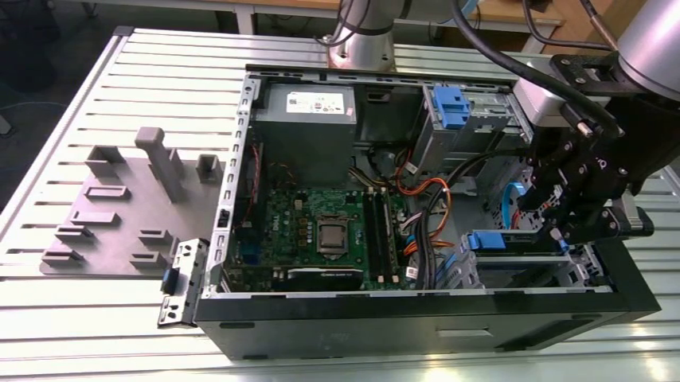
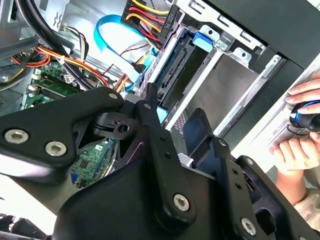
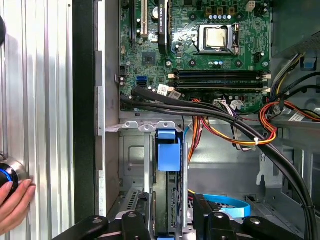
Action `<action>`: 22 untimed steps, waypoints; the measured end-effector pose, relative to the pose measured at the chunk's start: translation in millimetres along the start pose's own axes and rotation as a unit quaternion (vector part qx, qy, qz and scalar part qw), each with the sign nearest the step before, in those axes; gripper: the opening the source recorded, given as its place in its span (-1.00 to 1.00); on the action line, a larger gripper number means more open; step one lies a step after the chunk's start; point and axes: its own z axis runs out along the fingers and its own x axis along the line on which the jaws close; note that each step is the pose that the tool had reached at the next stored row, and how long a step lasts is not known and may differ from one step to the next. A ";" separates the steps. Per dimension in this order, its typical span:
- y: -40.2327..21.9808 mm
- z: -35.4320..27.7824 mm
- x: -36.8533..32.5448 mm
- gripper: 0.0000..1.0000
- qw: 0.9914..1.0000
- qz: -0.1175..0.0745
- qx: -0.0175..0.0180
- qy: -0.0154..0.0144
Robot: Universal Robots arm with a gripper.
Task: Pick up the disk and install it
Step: 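Insert the first disk wire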
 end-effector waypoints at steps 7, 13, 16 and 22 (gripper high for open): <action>-1.2 -1.0 0.1 -0.04 1.000 0.000 0.000 0.000; -1.4 -3.1 -3.7 -0.04 1.000 0.000 0.000 0.000; -1.2 -3.2 -10.1 -0.04 1.000 0.000 0.000 0.000; -1.1 -4.3 -19.0 -0.04 1.000 0.000 0.000 0.000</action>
